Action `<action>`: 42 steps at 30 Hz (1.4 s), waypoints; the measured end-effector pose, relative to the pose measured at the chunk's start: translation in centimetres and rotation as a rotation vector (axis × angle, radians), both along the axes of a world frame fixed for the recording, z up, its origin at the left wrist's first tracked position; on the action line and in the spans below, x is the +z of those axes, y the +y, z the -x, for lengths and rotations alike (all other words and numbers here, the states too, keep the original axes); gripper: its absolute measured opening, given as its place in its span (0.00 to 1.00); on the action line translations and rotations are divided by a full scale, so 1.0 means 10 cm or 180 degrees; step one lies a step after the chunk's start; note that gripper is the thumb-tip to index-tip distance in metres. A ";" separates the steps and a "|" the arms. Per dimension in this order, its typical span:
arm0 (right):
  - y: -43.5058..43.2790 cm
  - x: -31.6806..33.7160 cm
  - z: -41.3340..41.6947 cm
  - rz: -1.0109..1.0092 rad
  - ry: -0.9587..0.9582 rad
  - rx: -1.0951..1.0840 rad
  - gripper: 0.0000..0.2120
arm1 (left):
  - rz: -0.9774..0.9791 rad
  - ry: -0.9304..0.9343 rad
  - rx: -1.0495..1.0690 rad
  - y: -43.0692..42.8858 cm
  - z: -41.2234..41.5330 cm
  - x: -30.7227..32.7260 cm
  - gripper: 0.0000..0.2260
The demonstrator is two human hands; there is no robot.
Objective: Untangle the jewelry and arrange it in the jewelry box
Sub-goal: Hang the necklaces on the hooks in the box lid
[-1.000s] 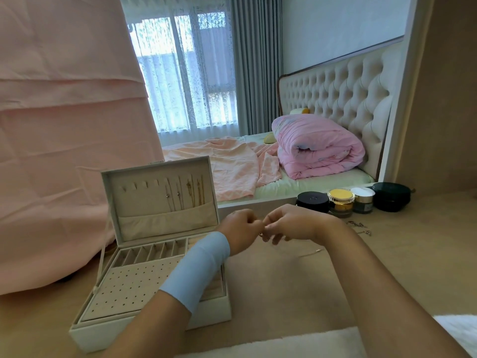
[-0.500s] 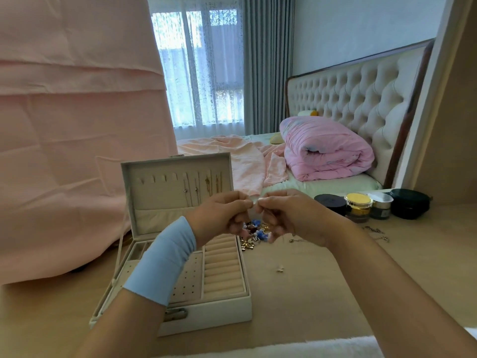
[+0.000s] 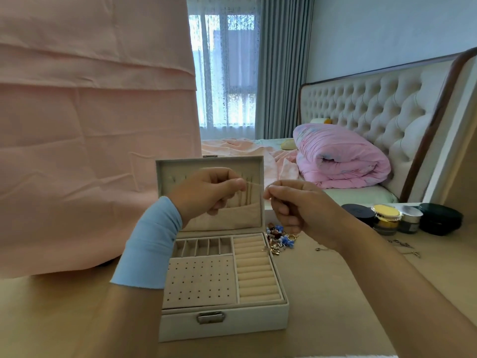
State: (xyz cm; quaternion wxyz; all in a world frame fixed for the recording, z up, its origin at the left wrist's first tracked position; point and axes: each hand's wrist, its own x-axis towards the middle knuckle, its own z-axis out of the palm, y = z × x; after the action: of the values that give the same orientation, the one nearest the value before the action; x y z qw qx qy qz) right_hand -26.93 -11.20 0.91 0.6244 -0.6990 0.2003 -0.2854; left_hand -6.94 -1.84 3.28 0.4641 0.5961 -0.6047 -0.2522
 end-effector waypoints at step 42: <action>0.13 -0.31 -1.37 0.0682 0.1008 -0.0961 0.12 | -0.0706 -0.0299 0.1228 -0.08 -0.72 -0.28 0.10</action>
State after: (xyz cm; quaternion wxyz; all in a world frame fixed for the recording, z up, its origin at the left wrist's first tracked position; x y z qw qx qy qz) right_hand -13.27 -9.85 -2.17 0.4578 -0.7594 0.3664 -0.2820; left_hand 0.24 -2.69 0.50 0.4067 0.7592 -0.4690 -0.1957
